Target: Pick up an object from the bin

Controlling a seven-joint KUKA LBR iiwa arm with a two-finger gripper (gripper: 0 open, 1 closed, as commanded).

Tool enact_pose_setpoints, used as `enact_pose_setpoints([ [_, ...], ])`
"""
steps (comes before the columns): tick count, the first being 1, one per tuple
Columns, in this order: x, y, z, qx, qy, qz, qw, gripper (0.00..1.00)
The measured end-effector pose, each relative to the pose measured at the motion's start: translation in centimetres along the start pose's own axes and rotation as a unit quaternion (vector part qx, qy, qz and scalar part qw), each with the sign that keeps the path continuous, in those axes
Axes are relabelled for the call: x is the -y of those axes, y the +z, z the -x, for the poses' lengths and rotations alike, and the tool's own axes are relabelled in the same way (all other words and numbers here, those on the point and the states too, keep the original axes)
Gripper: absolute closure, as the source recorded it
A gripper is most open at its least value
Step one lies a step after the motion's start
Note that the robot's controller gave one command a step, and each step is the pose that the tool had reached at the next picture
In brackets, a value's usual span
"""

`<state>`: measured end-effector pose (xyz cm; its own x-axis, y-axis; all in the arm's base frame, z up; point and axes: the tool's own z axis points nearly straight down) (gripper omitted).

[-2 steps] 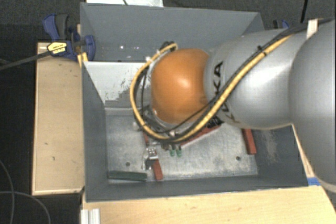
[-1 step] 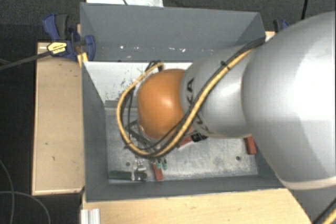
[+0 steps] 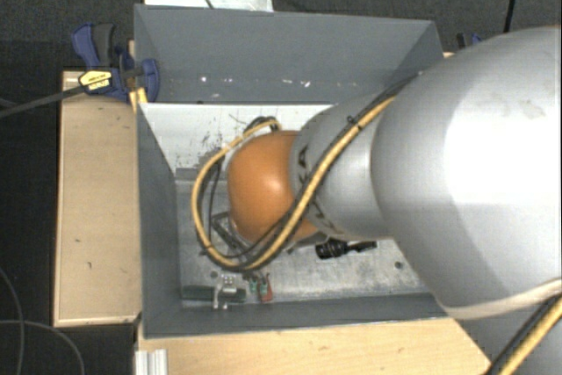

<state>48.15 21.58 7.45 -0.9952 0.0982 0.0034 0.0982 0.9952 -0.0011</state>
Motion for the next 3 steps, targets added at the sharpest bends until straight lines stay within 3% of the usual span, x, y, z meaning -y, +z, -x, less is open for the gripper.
enact_pose_setpoints([
  [1, 0.2, 0.2, 0.0, 0.0036, 0.051, 0.002, 0.9987, 1.00],
  [2, 0.2, 0.2, 0.0, 0.0036, 0.052, 0.002, 0.9986, 1.00],
  [3, 0.3, -4.7, 0.7, -0.0011, 0.056, -0.001, 0.9984, 1.00],
])
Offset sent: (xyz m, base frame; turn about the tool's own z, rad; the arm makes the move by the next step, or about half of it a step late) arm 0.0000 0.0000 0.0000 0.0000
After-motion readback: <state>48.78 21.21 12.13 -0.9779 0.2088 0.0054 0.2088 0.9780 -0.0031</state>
